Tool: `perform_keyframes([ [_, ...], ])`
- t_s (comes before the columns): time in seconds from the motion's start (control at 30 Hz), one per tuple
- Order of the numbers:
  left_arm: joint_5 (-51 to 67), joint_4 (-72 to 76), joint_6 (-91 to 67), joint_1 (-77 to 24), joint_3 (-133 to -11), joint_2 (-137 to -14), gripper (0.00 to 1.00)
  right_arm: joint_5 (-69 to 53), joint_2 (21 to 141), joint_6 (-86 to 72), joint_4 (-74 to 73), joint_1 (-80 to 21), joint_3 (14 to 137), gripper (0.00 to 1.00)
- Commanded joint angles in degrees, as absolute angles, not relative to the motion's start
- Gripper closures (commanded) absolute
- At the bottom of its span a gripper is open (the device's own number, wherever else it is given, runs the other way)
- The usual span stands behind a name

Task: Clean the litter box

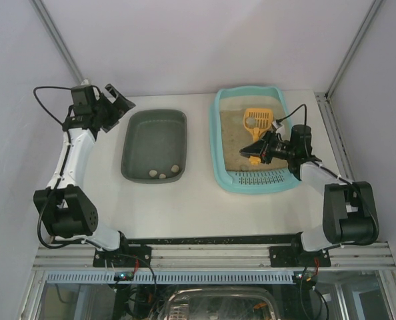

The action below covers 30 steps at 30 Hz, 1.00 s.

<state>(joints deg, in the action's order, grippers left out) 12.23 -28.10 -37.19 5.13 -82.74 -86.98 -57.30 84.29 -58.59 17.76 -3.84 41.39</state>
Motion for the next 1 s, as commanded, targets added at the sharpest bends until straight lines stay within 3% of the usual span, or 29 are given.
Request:
perform_keyframes([
  [0.0,10.84,-21.30,-42.73,3.49,-79.25,-87.83,0.01,-56.95,81.08,-58.75,17.96,-5.36,43.91,1.00],
  [0.07,7.65,-20.86,-46.86,1.83,-76.61,-86.95,0.02,-55.36,80.26,-63.23,19.35,-4.04,41.89,1.00],
  [0.13,2.59,-20.63,-48.86,-1.36,-75.63,-84.48,0.02,-53.94,79.33,-60.18,10.96,-5.56,43.86,1.00],
  [0.2,-1.49,-23.73,-47.44,-4.72,-79.39,-83.99,0.02,-53.82,77.68,-53.97,-0.24,-7.74,48.73,1.00],
  [0.27,-3.90,-28.71,-44.74,-6.65,-85.24,-85.15,0.01,-54.30,75.69,-56.12,0.33,-4.52,47.76,1.00],
  [0.33,-3.71,-29.02,-44.92,-6.72,-85.30,-84.61,0.01,-54.46,75.50,-57.53,0.39,-1.74,46.37,1.00],
  [0.43,0.28,-28.82,-47.80,-5.03,-80.53,-82.53,0.02,-52.93,77.78,-45.40,-15.27,-4.03,54.05,1.00],
  [0.57,4.77,-30.81,-50.77,-2.42,-74.78,-78.16,0.09,-54.34,78.50,-48.45,-13.91,-5.77,56.19,1.00],
  [0.77,-2.00,-47.45,-52.36,-2.39,-82.22,-74.36,0.11,-47.51,83.27,-39.79,-27.91,-17.11,68.39,1.00],
  [0.97,-4.26,-52.00,-54.64,-2.76,-93.21,-72.40,0.10,-42.49,92.07,-34.37,-34.38,-28.11,79.34,1.00],
])
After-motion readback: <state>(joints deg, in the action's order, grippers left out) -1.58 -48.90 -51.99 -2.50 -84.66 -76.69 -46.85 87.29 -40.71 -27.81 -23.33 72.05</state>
